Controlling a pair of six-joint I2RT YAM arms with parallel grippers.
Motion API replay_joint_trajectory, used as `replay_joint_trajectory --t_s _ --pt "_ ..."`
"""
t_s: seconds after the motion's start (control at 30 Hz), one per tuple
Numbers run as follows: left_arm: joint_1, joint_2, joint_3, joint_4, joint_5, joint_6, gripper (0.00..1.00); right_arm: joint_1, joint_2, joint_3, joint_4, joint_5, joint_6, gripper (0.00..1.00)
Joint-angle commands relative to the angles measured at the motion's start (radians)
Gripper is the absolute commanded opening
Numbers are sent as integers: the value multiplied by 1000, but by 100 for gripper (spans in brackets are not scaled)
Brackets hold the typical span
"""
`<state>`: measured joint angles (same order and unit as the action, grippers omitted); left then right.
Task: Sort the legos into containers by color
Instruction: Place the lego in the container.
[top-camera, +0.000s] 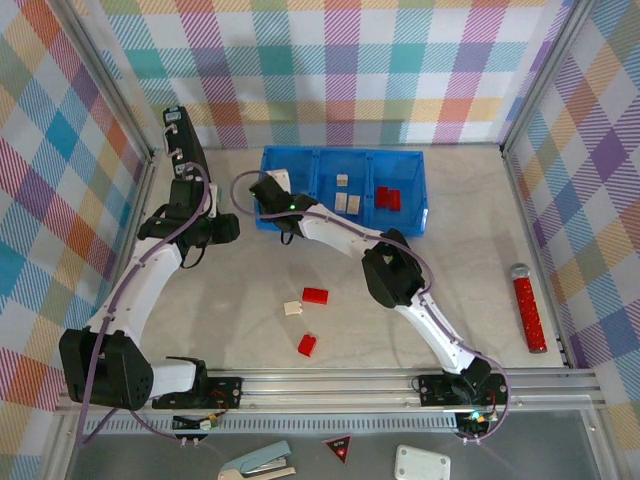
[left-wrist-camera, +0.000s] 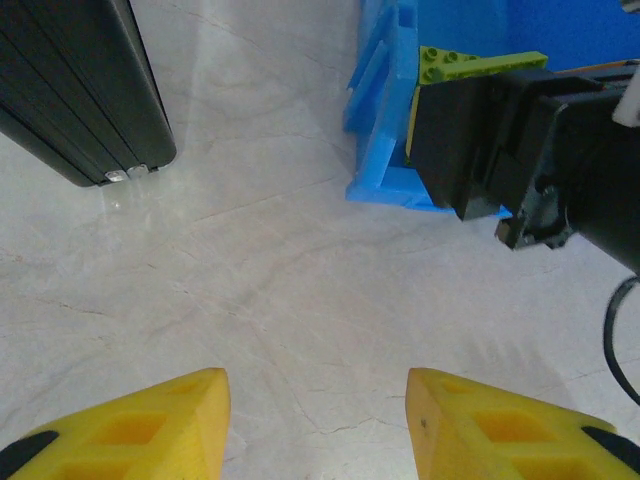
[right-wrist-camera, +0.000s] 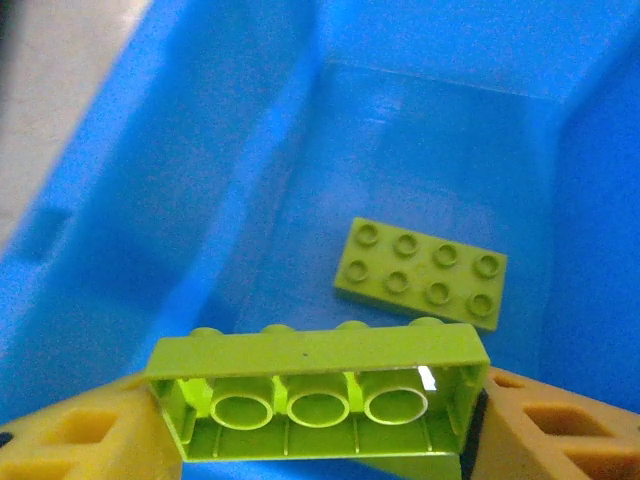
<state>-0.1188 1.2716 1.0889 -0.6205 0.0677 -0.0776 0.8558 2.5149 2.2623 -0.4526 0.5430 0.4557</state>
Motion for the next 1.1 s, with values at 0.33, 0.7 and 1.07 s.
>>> replay_joint_trajectory --t_s 0.33,0.7,1.07 --pt "10 -9 -13 18 26 -12 50 -102 106 143 35 57 109 58" --pt "11 1 -4 11 15 -8 50 -124 112 172 44 36 69 74" --pt "11 -15 -1 4 12 -2 50 -119 -39 130 -101 -95 30 80"
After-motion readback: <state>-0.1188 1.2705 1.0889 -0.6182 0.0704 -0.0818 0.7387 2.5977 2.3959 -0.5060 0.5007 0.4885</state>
